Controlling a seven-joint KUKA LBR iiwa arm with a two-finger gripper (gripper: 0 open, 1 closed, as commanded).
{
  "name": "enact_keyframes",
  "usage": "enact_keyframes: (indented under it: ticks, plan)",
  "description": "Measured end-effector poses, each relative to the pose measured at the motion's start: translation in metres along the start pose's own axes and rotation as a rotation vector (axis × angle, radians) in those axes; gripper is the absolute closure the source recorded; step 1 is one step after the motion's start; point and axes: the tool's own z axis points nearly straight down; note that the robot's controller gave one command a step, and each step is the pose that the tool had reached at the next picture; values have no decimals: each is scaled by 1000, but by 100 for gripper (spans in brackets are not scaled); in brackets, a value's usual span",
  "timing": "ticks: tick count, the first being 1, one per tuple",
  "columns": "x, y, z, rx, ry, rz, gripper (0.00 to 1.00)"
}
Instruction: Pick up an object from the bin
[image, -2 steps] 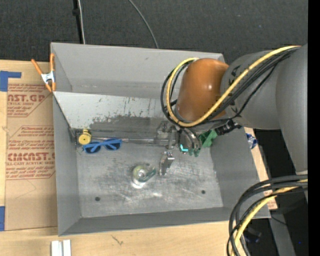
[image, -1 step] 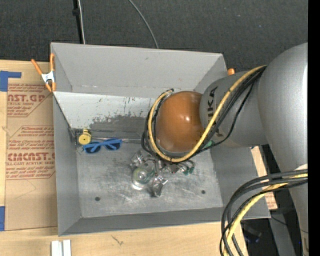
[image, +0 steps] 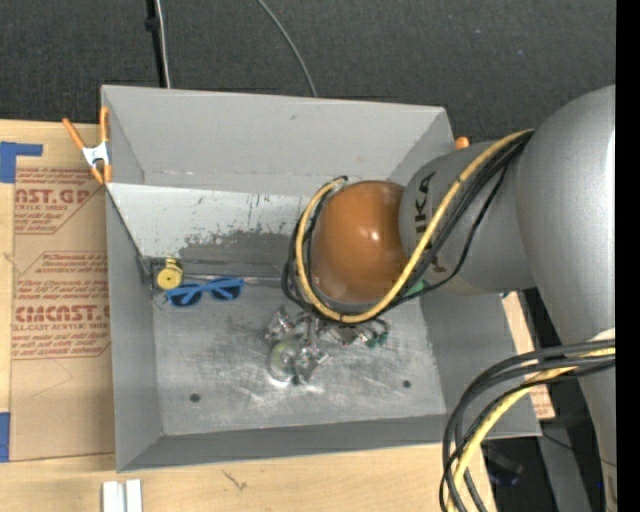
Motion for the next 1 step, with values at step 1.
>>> enact_keyframes:
  ticks: [1]
  plan:
    - [5, 2, -158, 1, 4, -41, 100]
